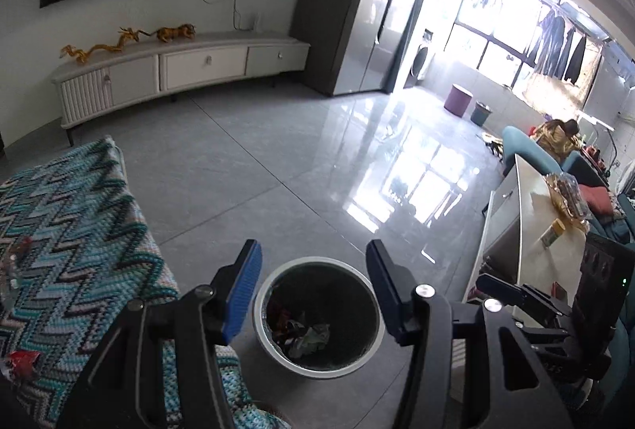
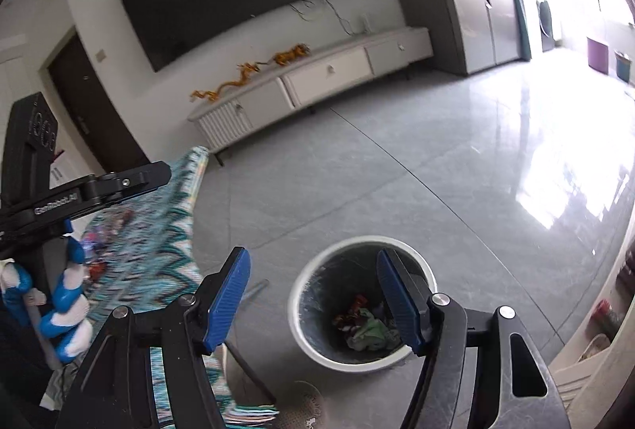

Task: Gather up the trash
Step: 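Move both open tools back to the remaining trash on the rug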

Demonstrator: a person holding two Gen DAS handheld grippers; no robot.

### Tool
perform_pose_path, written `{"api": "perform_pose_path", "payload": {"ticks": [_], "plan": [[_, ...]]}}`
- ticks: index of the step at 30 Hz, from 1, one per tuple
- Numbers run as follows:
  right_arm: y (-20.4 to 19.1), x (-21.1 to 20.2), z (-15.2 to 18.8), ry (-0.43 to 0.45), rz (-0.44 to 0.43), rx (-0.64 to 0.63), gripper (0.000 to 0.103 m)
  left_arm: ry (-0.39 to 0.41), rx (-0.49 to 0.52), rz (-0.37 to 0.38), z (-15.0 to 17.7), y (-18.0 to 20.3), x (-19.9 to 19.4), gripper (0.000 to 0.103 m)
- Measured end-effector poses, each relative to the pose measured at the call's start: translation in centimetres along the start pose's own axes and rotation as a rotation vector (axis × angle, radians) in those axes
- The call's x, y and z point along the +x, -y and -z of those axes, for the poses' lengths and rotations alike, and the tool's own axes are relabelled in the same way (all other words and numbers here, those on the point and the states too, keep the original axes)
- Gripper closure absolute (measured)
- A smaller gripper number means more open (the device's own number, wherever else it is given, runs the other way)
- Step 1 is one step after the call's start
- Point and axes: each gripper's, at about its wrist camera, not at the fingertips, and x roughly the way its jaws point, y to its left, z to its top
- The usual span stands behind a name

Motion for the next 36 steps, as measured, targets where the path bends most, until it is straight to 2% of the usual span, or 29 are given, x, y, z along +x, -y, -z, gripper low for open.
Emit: {"api": "perform_pose_path", "payload": {"ticks": [2, 10, 16, 26, 32, 36], "plan": [[-1.5, -1.5, -0.5, 0.030, -0.031, -0.029, 0.039, 0.049, -0.003, -0.021, -0.2, -0.5, -3.0, 0.050], [-7.8, -6.8, -1.9, 0.127, -0.142, -0.132, 0.039, 0.129, 0.016, -0.083, 0.1, -1.9, -13.2, 0.050], [-12.8, -10.6, -2.5, 0.190, -0.210, -0.217, 0.039, 0.226, 0.008, -0.196, 0.8, -4.6, -21.3, 0.050], [-20.4, -15.0, -4.0, 0.259, -0.328, -0.349, 0.039, 0.348, -0.050, -0.434, 1.3, -11.9, -33.3, 0.050], [-24.5, -15.1, -5.6, 0.270, -0.409, -0.403, 0.039, 0.405, -0.093, -0.513, 1.5, -15.4, -37.7, 0.050], [-27.2, -13.1, -6.2, 0.238, -0.451, -0.444, 0.039, 0.396, -0.136, -0.521, 2.6, -17.8, -37.4, 0.050]]}}
